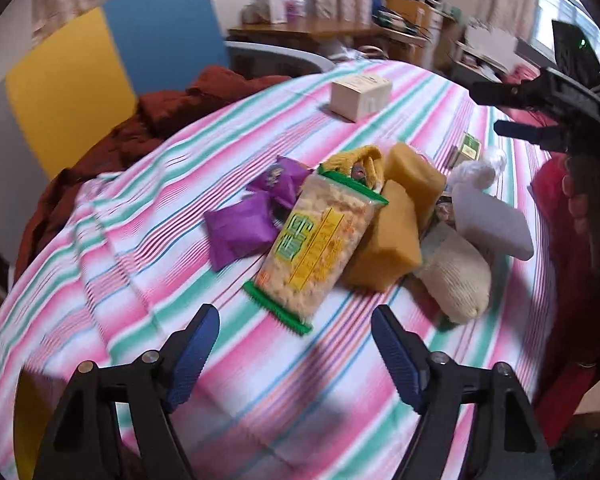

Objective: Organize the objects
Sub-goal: 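Reach the left tool to the WEIDAN cracker packet and grasp it, then lift the cracker packet with the left tool while the right tool grasps a purple packet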

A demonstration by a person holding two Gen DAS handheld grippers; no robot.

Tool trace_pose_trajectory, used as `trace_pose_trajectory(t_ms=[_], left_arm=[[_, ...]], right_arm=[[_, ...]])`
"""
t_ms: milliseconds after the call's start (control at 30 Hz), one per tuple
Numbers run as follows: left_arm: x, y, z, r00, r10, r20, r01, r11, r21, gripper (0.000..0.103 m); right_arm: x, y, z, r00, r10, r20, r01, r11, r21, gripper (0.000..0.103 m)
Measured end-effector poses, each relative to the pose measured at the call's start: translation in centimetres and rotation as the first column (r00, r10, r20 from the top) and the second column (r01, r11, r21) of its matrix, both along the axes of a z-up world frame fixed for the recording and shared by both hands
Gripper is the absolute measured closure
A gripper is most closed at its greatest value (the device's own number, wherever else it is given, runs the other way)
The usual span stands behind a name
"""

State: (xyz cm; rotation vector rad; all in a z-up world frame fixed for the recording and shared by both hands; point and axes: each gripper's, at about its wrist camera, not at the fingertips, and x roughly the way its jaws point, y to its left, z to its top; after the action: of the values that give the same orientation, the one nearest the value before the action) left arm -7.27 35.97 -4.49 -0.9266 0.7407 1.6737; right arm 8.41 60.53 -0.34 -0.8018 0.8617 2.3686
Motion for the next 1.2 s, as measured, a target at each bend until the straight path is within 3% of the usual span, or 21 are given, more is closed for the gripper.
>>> trace_pose_trajectory(t_ms=[233,500,600,700,767,933,1100,1200], left_arm=[[-1.0,3.2,-2.3,0.994,-0.111,0.014,0.112,0.993,-0.043,0.026],[-1.4,4.4,-3.6,0.986,-0.161,0.047,0.162,0.987,-0.019,0.026],[-1.7,4.3,-3.8,0.984,-0.152,0.098,0.154,0.988,-0.011,0.035],[-1.4,4.3,-3.8,0.98,-0.163,0.116,0.165,0.986,-0.011,0.051],[-1.1,4.2,-3.8,0.981,-0.158,0.109,0.161,0.987,-0.025,0.051],[-0.7,2.3,-2.8,0.993,-0.032,0.118,0.035,0.999,-0.025,0.054],[0.6,-2.1,-1.7,0.974,0.135,0.181,-0.138,0.99,0.005,0.057],[2.4,-4.1,-2.5,0.967,0.189,0.169,-0.185,0.982,-0.036,0.057]], right_arm=[[-0.5,-0.3,-0.3,0.999,0.033,0.008,-0.033,0.999,-0.011,0.0],[-0.9,-0.5,-0.5,0.999,0.049,0.02,-0.049,0.999,-0.015,0.0],[-1.0,-0.7,-0.6,0.998,0.054,0.027,-0.053,0.999,-0.01,0.0],[-1.1,-0.8,-0.7,0.998,0.054,0.037,-0.054,0.999,-0.005,0.0],[-1.2,-0.9,-0.7,0.998,0.053,0.041,-0.053,0.999,-0.001,0.0],[-1.2,-0.9,-0.7,0.998,0.047,0.052,-0.048,0.999,0.009,0.0],[-1.1,-1.0,-0.4,0.998,0.052,0.046,-0.054,0.998,0.025,0.0],[-1.2,-1.4,-0.2,0.997,0.073,0.038,-0.074,0.996,0.039,0.0]])
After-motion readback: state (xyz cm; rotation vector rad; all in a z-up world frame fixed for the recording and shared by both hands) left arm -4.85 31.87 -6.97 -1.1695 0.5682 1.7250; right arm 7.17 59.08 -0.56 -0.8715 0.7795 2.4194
